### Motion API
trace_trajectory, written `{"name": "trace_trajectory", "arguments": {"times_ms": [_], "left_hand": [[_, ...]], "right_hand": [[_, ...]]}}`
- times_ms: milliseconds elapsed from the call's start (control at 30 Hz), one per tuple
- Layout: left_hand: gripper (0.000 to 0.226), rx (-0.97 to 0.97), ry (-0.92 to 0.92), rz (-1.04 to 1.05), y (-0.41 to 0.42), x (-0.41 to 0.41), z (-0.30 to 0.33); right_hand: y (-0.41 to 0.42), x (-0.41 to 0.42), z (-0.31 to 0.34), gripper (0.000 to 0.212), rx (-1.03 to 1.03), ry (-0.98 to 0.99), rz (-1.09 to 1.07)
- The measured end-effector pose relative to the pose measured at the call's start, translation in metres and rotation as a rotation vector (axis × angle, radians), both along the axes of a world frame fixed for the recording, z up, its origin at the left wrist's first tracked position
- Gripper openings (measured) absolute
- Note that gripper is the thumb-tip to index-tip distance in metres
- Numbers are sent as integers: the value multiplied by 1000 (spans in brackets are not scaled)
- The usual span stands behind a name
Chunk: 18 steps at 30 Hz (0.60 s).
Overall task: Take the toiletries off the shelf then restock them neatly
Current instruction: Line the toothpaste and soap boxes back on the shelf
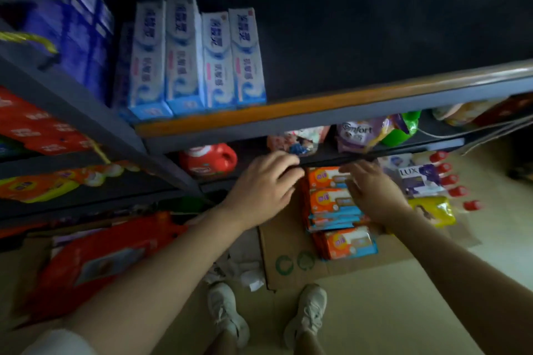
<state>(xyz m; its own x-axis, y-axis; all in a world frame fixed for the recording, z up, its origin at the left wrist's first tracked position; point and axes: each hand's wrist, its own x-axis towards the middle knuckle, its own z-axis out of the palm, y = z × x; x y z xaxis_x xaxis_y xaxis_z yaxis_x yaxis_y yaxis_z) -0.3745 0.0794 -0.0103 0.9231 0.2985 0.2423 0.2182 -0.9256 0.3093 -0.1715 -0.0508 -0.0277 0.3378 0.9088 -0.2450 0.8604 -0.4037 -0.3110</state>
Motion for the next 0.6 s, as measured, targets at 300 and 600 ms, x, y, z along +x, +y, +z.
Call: {"name": "trace_trajectory", "arguments": {"times_ms": [300, 600], "left_hand": [[66, -632, 546, 333, -63, 27, -118], [72, -1147, 408, 724, -91, 62, -167]], "right_hand": [[-31, 11, -90, 80, -342, -37, 177], [-29, 35, -103, 83, -192, -20, 151]]}}
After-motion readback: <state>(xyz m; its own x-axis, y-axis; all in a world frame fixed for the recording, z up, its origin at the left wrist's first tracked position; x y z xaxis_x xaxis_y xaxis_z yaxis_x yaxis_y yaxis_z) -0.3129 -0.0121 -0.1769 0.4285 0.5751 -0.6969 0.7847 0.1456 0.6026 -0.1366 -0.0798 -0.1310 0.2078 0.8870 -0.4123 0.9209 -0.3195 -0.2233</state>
